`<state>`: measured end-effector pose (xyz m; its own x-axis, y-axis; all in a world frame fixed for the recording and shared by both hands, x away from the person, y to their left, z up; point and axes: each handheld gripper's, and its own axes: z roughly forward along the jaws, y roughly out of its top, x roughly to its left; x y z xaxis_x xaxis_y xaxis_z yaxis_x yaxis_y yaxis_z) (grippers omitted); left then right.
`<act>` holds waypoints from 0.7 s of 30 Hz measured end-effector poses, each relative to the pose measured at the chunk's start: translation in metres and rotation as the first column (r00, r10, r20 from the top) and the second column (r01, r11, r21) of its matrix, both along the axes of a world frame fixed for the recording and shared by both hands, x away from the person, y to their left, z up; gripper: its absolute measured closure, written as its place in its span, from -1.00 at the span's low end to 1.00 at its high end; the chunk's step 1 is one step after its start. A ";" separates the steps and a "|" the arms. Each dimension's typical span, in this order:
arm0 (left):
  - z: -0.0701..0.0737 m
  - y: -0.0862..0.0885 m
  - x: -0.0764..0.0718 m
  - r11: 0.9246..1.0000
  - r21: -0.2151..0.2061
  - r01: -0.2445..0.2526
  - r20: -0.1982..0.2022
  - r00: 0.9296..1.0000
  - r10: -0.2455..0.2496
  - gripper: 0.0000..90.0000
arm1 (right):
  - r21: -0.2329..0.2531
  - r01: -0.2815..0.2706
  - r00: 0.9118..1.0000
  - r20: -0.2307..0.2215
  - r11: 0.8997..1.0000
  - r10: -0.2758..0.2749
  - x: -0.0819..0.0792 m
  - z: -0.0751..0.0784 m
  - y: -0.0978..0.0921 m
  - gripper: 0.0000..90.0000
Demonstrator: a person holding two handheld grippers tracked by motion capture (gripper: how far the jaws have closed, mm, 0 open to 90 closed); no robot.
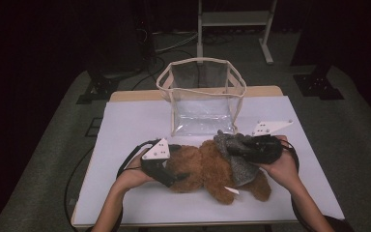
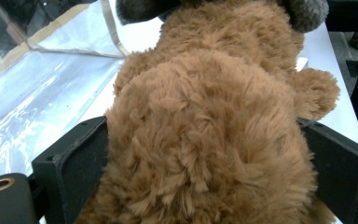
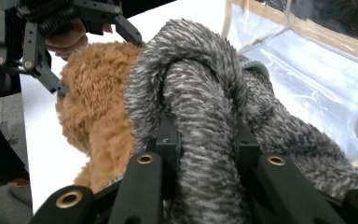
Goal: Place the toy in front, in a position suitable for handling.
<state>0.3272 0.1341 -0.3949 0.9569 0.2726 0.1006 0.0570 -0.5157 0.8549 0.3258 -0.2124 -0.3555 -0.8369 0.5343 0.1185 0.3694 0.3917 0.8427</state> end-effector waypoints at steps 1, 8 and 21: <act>0.000 0.001 0.000 1.000 -0.001 -0.003 0.003 1.000 0.003 -0.85 | 0.003 0.006 1.000 -0.002 1.000 -0.006 0.000 -0.001 -0.004 0.56; 0.000 0.003 0.000 1.000 0.004 0.011 -0.008 1.000 -0.011 -0.85 | 0.112 0.055 0.996 -0.070 0.992 -0.047 -0.003 -0.024 -0.040 0.55; 0.001 0.005 -0.001 1.000 0.016 0.017 -0.009 1.000 -0.017 -0.85 | 0.113 0.180 0.983 -0.063 0.977 -0.173 -0.015 -0.031 -0.068 0.59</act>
<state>0.3261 0.1388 -0.3942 0.9621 0.2548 0.0968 0.0554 -0.5306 0.8458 0.3105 -0.2808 -0.3863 -0.7216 0.6528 0.2307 0.4690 0.2159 0.8564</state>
